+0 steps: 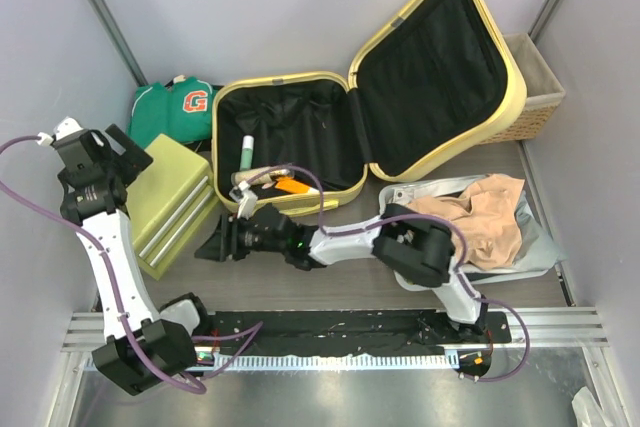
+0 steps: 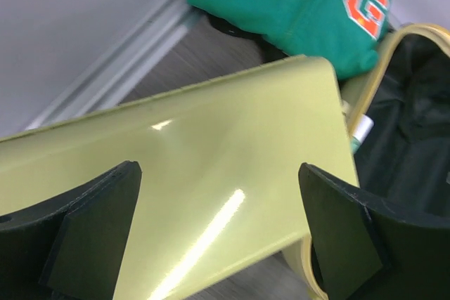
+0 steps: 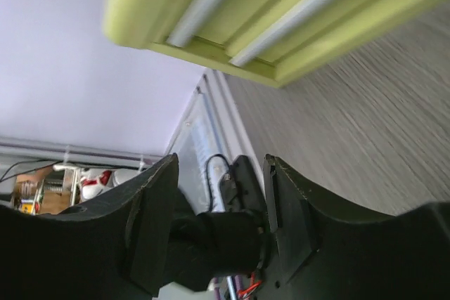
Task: Open, take out, and arrange the luggage
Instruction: Adjust the storage box at the center of the board.
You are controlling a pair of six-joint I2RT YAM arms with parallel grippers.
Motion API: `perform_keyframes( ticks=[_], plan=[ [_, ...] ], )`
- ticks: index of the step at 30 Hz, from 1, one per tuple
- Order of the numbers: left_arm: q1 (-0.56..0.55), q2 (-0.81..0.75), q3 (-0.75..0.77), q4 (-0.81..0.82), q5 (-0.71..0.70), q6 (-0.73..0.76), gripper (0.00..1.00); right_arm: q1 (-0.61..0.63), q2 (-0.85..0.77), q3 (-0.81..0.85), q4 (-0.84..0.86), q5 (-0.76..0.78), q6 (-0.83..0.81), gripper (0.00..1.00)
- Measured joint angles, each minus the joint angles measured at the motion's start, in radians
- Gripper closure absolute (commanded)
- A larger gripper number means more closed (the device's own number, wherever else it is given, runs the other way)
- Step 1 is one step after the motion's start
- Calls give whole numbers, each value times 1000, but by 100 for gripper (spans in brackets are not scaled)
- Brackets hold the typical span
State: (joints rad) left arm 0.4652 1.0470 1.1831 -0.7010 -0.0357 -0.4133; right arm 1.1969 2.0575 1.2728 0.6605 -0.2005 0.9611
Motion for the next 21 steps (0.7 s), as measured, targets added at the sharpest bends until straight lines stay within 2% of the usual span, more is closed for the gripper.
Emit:
perform_keyframes(
  ticks=[5, 9, 12, 17, 21],
  plan=[
    [0, -34, -4, -3, 122, -26, 0, 28, 159, 68, 39, 103, 109, 41],
    [0, -57, -3, -17, 163, -34, 0, 23, 225, 118, 100, 180, 148, 43],
    [0, -90, -2, -31, 170, -36, 0, 10, 308, 217, 165, 209, 179, 46],
    [-1, -121, 57, -86, 163, -46, 0, -2, 414, 341, 317, 168, 287, 45],
    [-1, -136, 101, -107, 169, -66, 0, -25, 485, 479, 326, 95, 355, 46]
  ],
)
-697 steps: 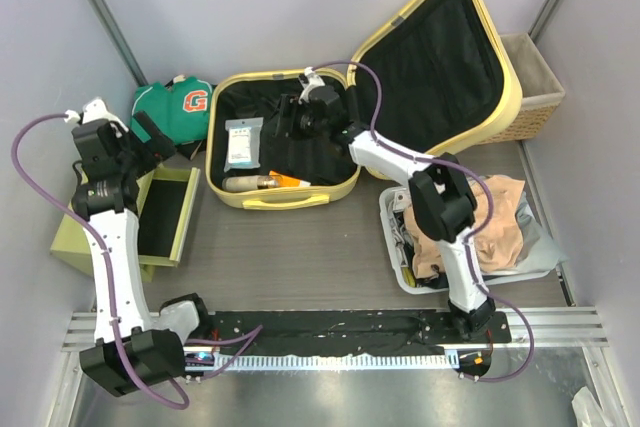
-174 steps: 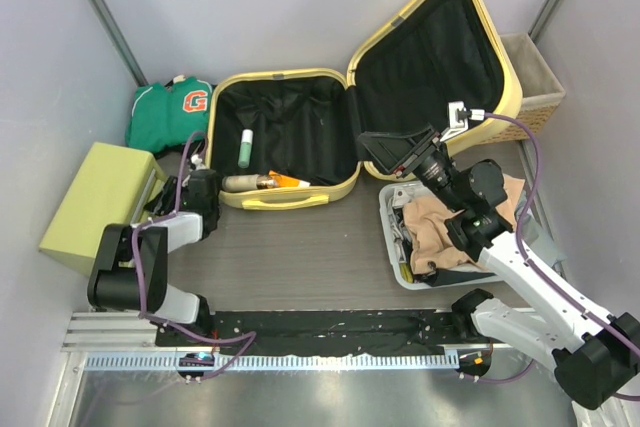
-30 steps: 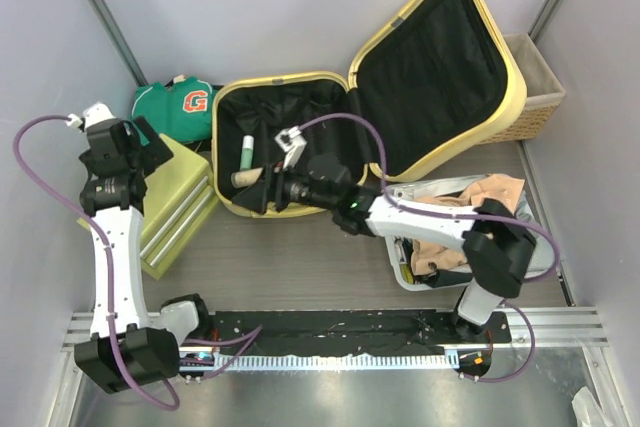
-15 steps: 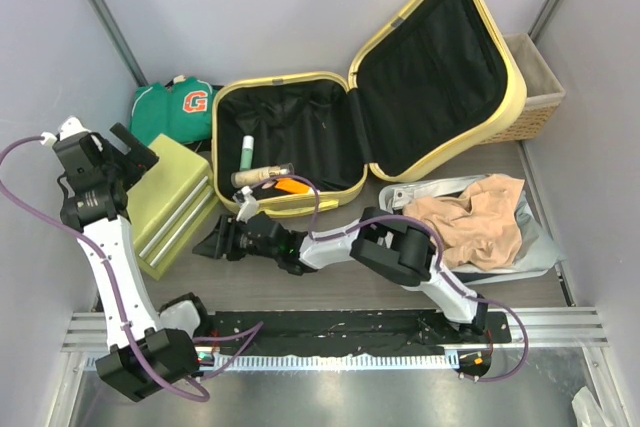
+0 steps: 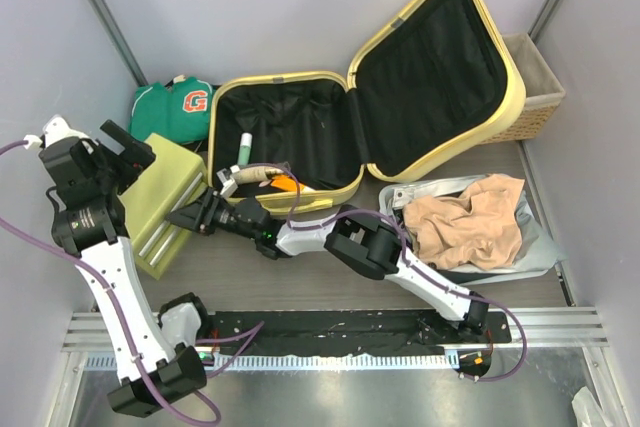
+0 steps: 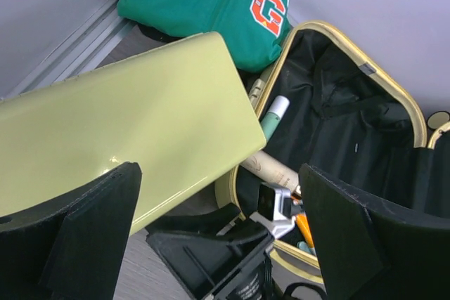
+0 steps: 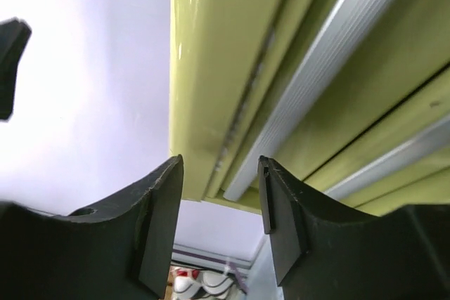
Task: Open, take out, and arrange the luggage
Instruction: Adjust the storage box at the center of the board.
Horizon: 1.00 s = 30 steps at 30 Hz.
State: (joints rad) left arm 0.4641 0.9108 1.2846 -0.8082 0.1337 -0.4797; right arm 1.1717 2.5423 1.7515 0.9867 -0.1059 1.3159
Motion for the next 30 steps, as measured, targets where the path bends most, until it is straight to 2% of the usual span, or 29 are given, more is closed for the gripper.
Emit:
perform_keyframes(
  ticks=[5, 12, 17, 23, 30],
  plan=[
    [0, -38, 27, -29, 17, -40, 0, -15, 6, 38, -57, -18, 95, 46],
    [0, -25, 56, -34, 30, -57, 0, 7, -104, -103, -122, 92, 158, 44],
    [0, 11, 16, -27, -116, -10, 0, 16, -158, -169, -161, 149, 149, 39],
    [10, 119, -32, -1, -291, 43, 0, 16, -215, -250, -230, 172, 41, 34],
    [58, 7, -201, -1, -484, 42, 0, 2, -312, -372, -253, 160, -93, 25]
  ],
)
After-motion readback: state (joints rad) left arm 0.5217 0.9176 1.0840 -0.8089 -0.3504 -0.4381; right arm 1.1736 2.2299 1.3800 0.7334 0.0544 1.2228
